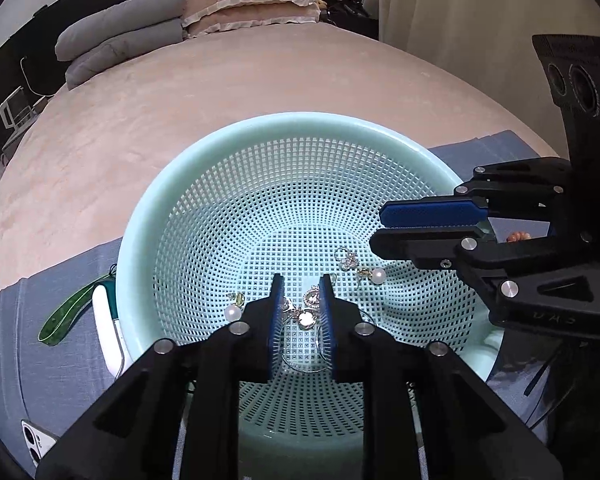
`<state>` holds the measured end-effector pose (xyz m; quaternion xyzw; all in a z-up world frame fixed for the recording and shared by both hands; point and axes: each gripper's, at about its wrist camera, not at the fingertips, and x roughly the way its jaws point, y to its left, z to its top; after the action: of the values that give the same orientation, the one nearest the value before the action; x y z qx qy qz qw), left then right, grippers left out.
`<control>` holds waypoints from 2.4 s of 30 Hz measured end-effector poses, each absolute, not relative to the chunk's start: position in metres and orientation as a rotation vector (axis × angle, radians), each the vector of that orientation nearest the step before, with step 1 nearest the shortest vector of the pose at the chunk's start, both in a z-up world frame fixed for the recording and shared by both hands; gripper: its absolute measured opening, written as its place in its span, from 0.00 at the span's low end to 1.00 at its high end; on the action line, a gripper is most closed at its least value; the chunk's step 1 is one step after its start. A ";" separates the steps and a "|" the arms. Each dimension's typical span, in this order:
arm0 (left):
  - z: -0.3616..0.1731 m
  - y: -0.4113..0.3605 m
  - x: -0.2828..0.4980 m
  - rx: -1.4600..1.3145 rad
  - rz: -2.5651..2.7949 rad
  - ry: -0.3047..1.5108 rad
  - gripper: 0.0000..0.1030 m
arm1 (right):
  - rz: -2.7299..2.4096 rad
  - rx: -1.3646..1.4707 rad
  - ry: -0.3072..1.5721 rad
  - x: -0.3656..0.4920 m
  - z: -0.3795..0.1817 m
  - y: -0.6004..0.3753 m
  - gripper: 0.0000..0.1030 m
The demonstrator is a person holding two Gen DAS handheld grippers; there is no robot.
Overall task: Organize jewelry
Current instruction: 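Carry the gold pendant earring into the basket and open the right gripper, then withdraw the right gripper to the peach bead bracelet, then close the right gripper on the bracelet while the left gripper grasps the pink necklace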
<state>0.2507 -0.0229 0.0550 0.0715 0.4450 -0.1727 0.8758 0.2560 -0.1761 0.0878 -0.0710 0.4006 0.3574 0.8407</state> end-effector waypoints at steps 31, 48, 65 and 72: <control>0.081 0.035 0.168 0.120 -0.173 0.933 0.94 | 0.414 0.007 0.777 0.194 0.112 -0.293 0.84; 0.020 0.043 0.089 0.173 -0.158 1.043 0.94 | 0.223 0.076 0.874 0.176 0.055 -0.347 0.84; 0.007 0.034 0.061 0.167 -0.139 1.024 0.64 | 0.096 0.014 0.945 0.177 0.017 -0.355 0.11; 0.009 0.022 0.050 0.183 -0.194 1.006 0.11 | 0.163 0.111 0.945 0.169 0.020 -0.363 0.11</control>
<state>0.0499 0.0216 0.0091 0.0875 0.4805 -0.0925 0.8677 0.1686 -0.3625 0.0202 0.0532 0.4542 0.0784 0.8858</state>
